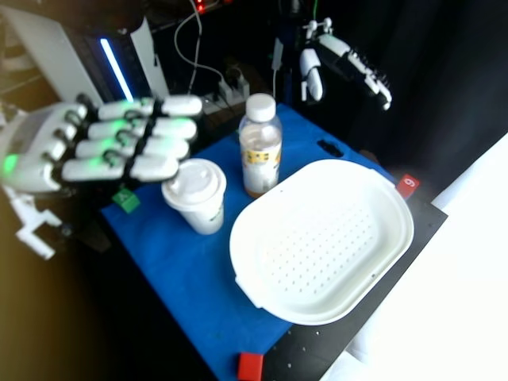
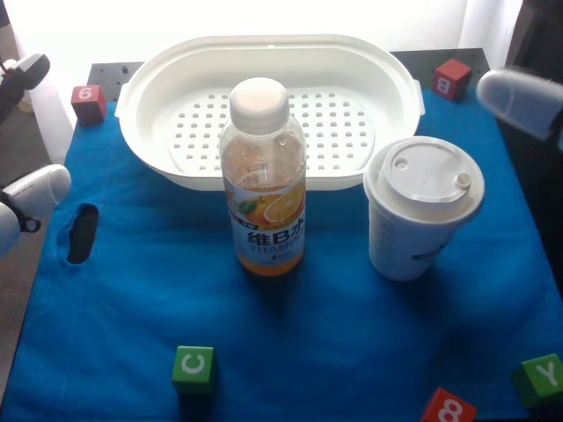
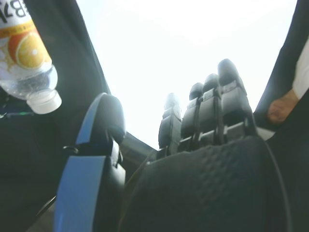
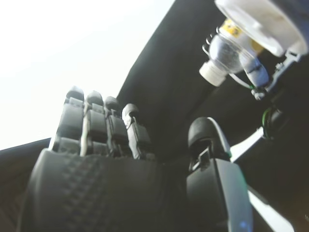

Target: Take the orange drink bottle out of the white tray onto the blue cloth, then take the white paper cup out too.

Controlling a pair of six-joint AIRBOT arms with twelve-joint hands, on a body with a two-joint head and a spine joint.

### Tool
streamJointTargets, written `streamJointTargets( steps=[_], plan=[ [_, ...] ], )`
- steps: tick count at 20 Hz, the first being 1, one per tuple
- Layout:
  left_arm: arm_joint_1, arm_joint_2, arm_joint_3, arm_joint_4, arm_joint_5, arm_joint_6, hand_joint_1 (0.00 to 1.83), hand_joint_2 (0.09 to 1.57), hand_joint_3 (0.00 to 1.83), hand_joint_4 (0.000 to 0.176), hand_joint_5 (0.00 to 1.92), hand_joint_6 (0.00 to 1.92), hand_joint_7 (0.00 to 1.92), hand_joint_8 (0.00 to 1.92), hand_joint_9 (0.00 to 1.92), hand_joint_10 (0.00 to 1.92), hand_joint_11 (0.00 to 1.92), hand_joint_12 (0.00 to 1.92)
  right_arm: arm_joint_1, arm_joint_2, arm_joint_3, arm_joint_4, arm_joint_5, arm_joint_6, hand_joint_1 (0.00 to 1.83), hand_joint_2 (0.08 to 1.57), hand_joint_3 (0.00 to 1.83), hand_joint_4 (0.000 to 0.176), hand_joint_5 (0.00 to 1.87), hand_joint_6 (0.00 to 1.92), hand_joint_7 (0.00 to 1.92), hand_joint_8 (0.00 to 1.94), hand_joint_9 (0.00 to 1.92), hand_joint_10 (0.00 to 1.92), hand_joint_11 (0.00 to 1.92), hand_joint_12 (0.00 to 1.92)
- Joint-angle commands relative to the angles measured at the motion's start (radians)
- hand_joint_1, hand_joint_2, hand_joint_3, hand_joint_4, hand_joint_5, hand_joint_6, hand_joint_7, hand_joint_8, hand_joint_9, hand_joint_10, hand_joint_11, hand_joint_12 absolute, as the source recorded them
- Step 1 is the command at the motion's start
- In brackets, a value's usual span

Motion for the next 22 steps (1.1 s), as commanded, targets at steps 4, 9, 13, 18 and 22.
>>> streamJointTargets(
  steps=[4, 9, 13, 18, 22],
  plan=[
    [-0.011, 0.026, 0.0, 0.027, -0.146, 0.011, 0.57, 1.36, 0.0, 0.117, 0.1, 0.0, 0.05, 0.0, 0.09, 0.01, 0.0, 0.58, -0.005, -0.005, 0.0, 0.053, 0.125, -0.009, 0.13, 1.37, 0.01, 0.035, 0.0, 0.0, 0.0, 0.0, 0.0, 0.0, 0.0, 0.0],
    [-0.011, 0.038, 0.007, 0.035, -0.173, 0.012, 0.6, 1.36, 0.0, 0.123, 0.12, 0.0, 0.05, 0.0, 0.08, 0.0, 0.0, 0.55, -0.051, -0.004, -0.028, 0.114, 0.207, -0.009, 0.18, 1.42, 0.02, 0.0, 0.0, 0.0, 0.0, 0.0, 0.0, 0.0, 0.0, 0.0],
    [-0.02, 0.032, 0.009, 0.032, -0.18, 0.012, 0.55, 1.35, 0.0, 0.119, 0.13, 0.0, 0.09, 0.01, 0.13, 0.02, 0.0, 0.77, -0.087, 0.001, -0.031, 0.135, 0.242, -0.009, 0.23, 1.4, 0.01, 0.0, 0.0, 0.0, 0.0, 0.0, 0.0, 0.0, 0.0, 0.0],
    [-0.02, 0.023, 0.011, 0.033, -0.179, 0.011, 0.56, 1.34, 0.0, 0.141, 0.12, 0.0, 0.08, 0.0, 0.12, 0.01, 0.0, 0.81, -0.091, -0.012, -0.026, 0.135, 0.246, -0.009, 0.23, 1.43, 0.02, 0.0, 0.0, 0.0, 0.0, 0.0, 0.0, 0.0, 0.0, 0.0],
    [-0.028, 0.034, 0.008, 0.034, -0.167, 0.011, 0.54, 1.34, 0.0, 0.127, 0.14, 0.0, 0.08, 0.0, 0.13, 0.01, 0.0, 0.76, -0.091, 0.007, -0.027, 0.135, 0.258, -0.009, 0.21, 1.42, 0.01, 0.0, 0.0, 0.0, 0.0, 0.0, 0.0, 0.0, 0.0, 0.0]
  ],
)
